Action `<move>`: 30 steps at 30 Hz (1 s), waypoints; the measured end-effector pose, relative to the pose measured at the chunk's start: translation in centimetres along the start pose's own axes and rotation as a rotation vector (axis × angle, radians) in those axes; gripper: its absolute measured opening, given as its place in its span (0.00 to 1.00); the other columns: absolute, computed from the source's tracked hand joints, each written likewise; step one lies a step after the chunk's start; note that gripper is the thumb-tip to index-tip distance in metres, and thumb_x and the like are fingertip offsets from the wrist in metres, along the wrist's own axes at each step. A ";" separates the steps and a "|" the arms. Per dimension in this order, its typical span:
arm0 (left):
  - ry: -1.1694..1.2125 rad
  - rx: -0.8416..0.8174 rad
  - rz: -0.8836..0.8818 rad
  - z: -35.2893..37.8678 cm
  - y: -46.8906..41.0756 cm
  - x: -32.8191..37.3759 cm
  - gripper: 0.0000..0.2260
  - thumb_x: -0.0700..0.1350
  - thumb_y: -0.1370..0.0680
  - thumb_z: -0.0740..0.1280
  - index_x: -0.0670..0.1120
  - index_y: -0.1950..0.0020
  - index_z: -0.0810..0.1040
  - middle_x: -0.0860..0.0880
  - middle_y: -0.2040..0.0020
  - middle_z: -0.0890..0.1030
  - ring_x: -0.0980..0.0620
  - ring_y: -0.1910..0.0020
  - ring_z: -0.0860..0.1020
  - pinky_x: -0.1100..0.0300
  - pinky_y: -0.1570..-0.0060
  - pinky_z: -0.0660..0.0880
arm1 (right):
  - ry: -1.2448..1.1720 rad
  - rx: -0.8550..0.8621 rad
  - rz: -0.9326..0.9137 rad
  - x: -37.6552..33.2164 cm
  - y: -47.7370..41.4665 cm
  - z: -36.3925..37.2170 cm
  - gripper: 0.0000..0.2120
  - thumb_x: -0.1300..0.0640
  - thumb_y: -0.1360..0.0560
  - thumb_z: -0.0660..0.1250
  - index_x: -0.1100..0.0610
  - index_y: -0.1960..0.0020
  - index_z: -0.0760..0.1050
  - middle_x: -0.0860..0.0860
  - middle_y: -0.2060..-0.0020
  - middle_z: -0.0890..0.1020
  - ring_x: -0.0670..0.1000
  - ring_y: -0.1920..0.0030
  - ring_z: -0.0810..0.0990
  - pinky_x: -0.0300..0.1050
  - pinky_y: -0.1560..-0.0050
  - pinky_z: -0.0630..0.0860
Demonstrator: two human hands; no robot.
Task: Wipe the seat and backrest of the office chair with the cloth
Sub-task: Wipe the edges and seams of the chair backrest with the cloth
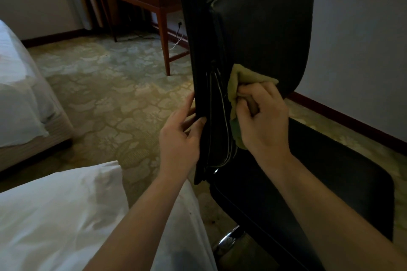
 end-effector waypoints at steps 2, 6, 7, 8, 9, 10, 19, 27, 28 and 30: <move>0.002 0.003 0.003 0.0 0.0 -0.2 0.28 0.37 0.19 0.68 0.69 0.30 0.69 0.50 0.38 0.82 0.56 0.39 0.81 0.52 0.39 0.80 | 0.010 -0.020 0.011 0.9 1.2 0.3 0.05 0.65 0.22 0.67 0.58 0.49 0.80 0.47 0.54 0.74 0.37 0.59 0.72 0.29 0.56 0.71; 0.006 0.006 0.002 0.1 0.0 -0.4 0.28 0.38 0.18 0.68 0.70 0.30 0.69 0.49 0.38 0.82 0.55 0.38 0.81 0.51 0.39 0.80 | -0.002 -0.082 0.031 2.1 2.3 0.0 0.06 0.67 0.23 0.67 0.57 0.52 0.80 0.46 0.57 0.73 0.37 0.60 0.72 0.28 0.58 0.70; 0.001 0.007 0.004 0.1 0.0 -0.4 0.28 0.38 0.18 0.68 0.70 0.30 0.69 0.49 0.38 0.82 0.56 0.38 0.81 0.52 0.39 0.80 | -0.001 -0.090 0.030 2.0 2.2 -0.2 0.06 0.67 0.23 0.68 0.57 0.52 0.80 0.47 0.57 0.74 0.37 0.60 0.72 0.28 0.57 0.70; -0.004 0.008 0.007 0.1 0.0 -0.3 0.28 0.38 0.18 0.68 0.70 0.30 0.69 0.49 0.38 0.82 0.56 0.38 0.81 0.53 0.39 0.80 | -0.005 -0.088 0.026 1.9 1.8 -0.4 0.07 0.67 0.23 0.68 0.57 0.51 0.81 0.47 0.56 0.75 0.37 0.59 0.73 0.28 0.57 0.70; -0.006 0.010 0.008 0.1 0.0 -0.3 0.28 0.38 0.18 0.68 0.70 0.31 0.69 0.49 0.38 0.82 0.57 0.39 0.81 0.53 0.39 0.80 | -0.014 -0.076 0.020 1.7 1.3 -0.7 0.07 0.67 0.23 0.68 0.57 0.49 0.81 0.48 0.54 0.76 0.37 0.59 0.74 0.27 0.56 0.71; -0.006 0.009 0.007 0.1 0.1 -0.3 0.28 0.38 0.18 0.68 0.69 0.31 0.69 0.50 0.38 0.82 0.57 0.39 0.81 0.53 0.39 0.80 | -0.029 -0.060 0.011 1.4 0.7 -0.9 0.08 0.67 0.23 0.68 0.57 0.48 0.82 0.48 0.53 0.77 0.37 0.58 0.75 0.27 0.56 0.71; -0.014 0.012 0.011 0.0 0.0 -0.2 0.28 0.37 0.19 0.67 0.68 0.29 0.69 0.50 0.38 0.81 0.56 0.39 0.81 0.52 0.40 0.80 | -0.024 -0.048 -0.004 0.7 0.5 -0.2 0.06 0.66 0.23 0.67 0.58 0.50 0.81 0.49 0.54 0.76 0.37 0.59 0.73 0.28 0.55 0.70; -0.033 0.035 0.023 0.2 0.2 -0.3 0.27 0.40 0.19 0.68 0.71 0.32 0.68 0.50 0.38 0.81 0.57 0.41 0.82 0.55 0.41 0.81 | -0.017 -0.128 0.096 3.5 4.6 0.4 0.05 0.68 0.24 0.68 0.59 0.53 0.78 0.47 0.56 0.73 0.40 0.61 0.73 0.30 0.57 0.70; -0.037 0.035 0.020 0.2 0.2 -0.3 0.27 0.40 0.19 0.68 0.70 0.31 0.68 0.50 0.38 0.81 0.57 0.41 0.82 0.56 0.41 0.81 | -0.032 -0.108 0.102 3.3 4.2 0.2 0.06 0.68 0.24 0.68 0.59 0.53 0.78 0.47 0.56 0.74 0.39 0.60 0.73 0.29 0.57 0.70; -0.053 0.036 0.024 0.3 0.2 -0.2 0.27 0.39 0.18 0.68 0.69 0.31 0.68 0.51 0.38 0.81 0.58 0.40 0.82 0.56 0.41 0.80 | -0.064 -0.045 0.098 2.5 3.0 -0.4 0.06 0.68 0.24 0.68 0.58 0.52 0.79 0.48 0.56 0.75 0.37 0.59 0.74 0.27 0.56 0.69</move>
Point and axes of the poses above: each hand's wrist, its own y-axis away from the middle knuckle, its own z-axis out of the palm, x = y × z, the point moved 5 cm from there along -y, towards the middle knuckle
